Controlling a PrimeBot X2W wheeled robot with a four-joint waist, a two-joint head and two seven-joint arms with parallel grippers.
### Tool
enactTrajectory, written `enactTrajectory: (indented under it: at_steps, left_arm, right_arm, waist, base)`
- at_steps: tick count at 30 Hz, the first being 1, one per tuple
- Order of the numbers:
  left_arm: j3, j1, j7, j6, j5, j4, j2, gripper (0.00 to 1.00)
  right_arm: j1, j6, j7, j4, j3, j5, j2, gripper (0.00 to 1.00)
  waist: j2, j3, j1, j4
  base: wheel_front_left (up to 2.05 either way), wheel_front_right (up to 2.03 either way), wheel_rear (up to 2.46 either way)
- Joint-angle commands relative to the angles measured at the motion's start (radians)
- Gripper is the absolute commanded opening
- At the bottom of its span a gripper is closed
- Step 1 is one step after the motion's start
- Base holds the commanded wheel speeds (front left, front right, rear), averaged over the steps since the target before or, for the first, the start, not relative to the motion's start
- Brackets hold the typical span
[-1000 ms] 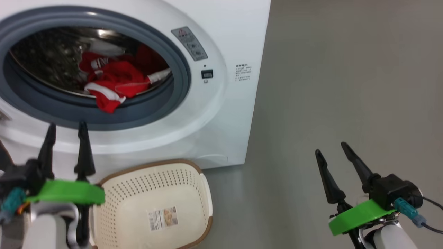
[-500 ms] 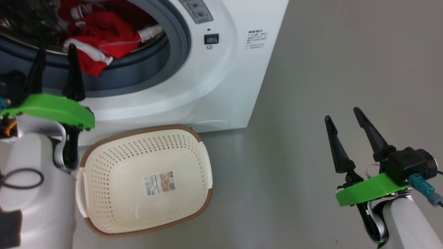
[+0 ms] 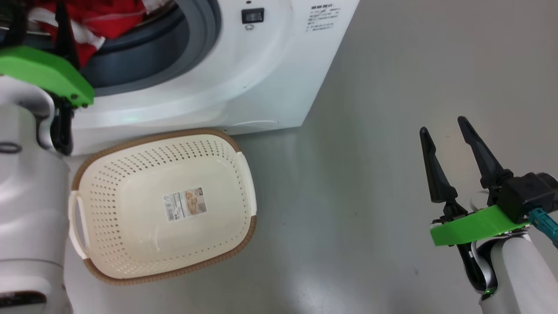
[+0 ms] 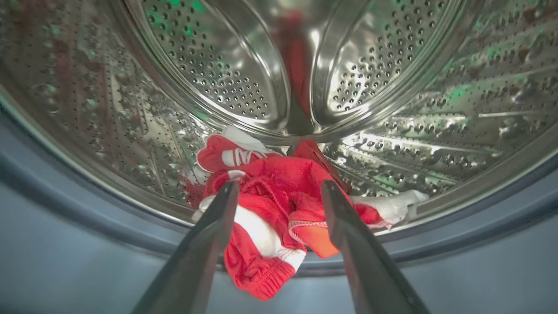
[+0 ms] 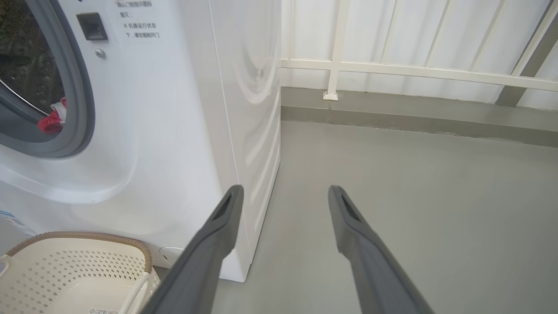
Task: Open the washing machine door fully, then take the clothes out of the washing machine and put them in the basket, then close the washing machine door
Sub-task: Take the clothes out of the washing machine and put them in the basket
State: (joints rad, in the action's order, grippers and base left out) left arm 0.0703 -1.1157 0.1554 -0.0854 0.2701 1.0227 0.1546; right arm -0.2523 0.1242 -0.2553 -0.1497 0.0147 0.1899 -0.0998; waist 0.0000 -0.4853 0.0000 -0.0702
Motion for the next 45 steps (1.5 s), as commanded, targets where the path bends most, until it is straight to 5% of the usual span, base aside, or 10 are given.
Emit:
enactTrajectory:
  at_steps: [1, 13, 27, 28, 29, 31, 45]
  left_arm:
    - [0.008, -0.019, -0.004, 0.010, -0.011, -0.011, 0.055, 1.00]
    - [-0.131, -0.163, -0.117, 0.108, -0.153, 0.168, 0.137, 1.00]
    - [-0.223, -0.189, -0.228, 0.091, -0.215, 0.235, 0.201, 1.00]
    - [-0.231, -0.190, -0.233, 0.088, -0.221, 0.237, 0.204, 0.89]
    - [-0.239, -0.191, -0.239, 0.083, -0.226, 0.238, 0.207, 0.44]
    - [-0.254, -0.193, -0.249, 0.077, -0.235, 0.241, 0.211, 0.00]
    - [-0.299, -0.172, -0.120, 0.148, -0.260, 0.208, 0.235, 0.00]
  right_arm:
    - [-0.008, 0.007, -0.006, 0.027, 0.022, -0.005, -0.007, 1.00]
    - [-0.040, 0.007, -0.006, 0.026, 0.045, 0.007, 0.004, 1.00]
    - [-0.045, 0.007, -0.006, 0.030, 0.046, 0.019, 0.020, 1.00]
    - [-0.046, 0.007, -0.006, 0.029, 0.046, 0.022, 0.022, 1.00]
    - [-0.047, 0.007, -0.006, 0.029, 0.047, 0.026, 0.024, 1.00]
    - [-0.048, 0.007, -0.006, 0.027, 0.049, 0.030, 0.027, 1.00]
    - [-0.054, 0.007, -0.006, 0.011, 0.052, 0.042, 0.039, 1.00]
  waist:
    - [0.0000, -0.031, 0.0000, -0.015]
    - [0.0000, -0.091, 0.0000, -0.048]
    - [0.0000, -0.115, 0.0000, -0.076]
    - [0.0000, -0.115, 0.0000, -0.078]
    - [0.0000, -0.115, 0.0000, -0.080]
    - [0.0000, -0.116, 0.0000, -0.084]
    - [0.0000, -0.102, 0.0000, -0.092]
  base:
    - [0.00, 0.00, 0.00]
    - [0.00, 0.00, 0.00]
    - [0.00, 0.00, 0.00]
    - [0.00, 0.00, 0.00]
    - [0.00, 0.00, 0.00]
    - [0.00, 0.00, 0.00]
    - [0.00, 0.00, 0.00]
